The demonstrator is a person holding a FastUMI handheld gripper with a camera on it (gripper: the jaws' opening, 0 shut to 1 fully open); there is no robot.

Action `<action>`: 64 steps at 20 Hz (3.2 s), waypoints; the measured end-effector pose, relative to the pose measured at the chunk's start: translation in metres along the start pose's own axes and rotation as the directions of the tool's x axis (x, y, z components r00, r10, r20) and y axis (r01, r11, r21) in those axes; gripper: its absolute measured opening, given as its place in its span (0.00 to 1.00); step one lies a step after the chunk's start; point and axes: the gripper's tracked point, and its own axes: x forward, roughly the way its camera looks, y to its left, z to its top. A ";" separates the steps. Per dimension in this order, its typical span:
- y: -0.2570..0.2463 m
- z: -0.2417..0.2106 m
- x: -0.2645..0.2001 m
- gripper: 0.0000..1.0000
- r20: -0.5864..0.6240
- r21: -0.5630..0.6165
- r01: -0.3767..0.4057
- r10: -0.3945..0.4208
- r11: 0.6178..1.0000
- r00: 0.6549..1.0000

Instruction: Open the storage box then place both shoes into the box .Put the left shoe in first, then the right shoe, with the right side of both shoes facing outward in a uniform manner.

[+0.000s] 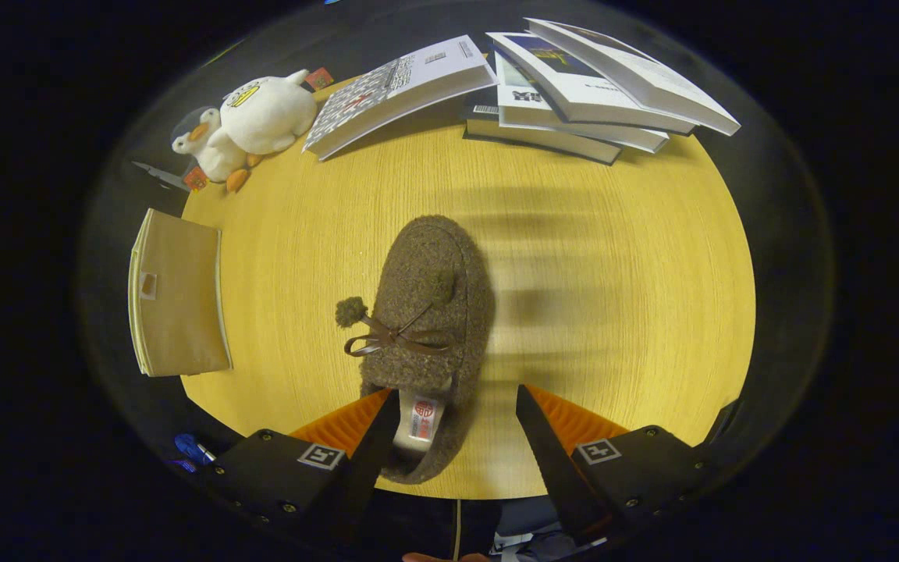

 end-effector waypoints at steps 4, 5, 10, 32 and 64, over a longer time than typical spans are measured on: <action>-0.004 0.000 0.020 0.86 -0.041 -0.006 0.020 -0.021 1.000 0.999; -0.001 -0.001 0.028 0.82 -0.042 -0.013 0.004 -0.005 1.000 0.999; -0.007 0.000 0.029 0.07 -0.047 -0.016 0.009 -0.010 1.000 0.999; 0.155 0.044 -0.114 0.00 0.140 -0.139 -0.194 0.214 0.971 0.967; 0.482 0.063 -0.018 0.00 -0.073 -0.620 -0.186 0.180 0.763 0.981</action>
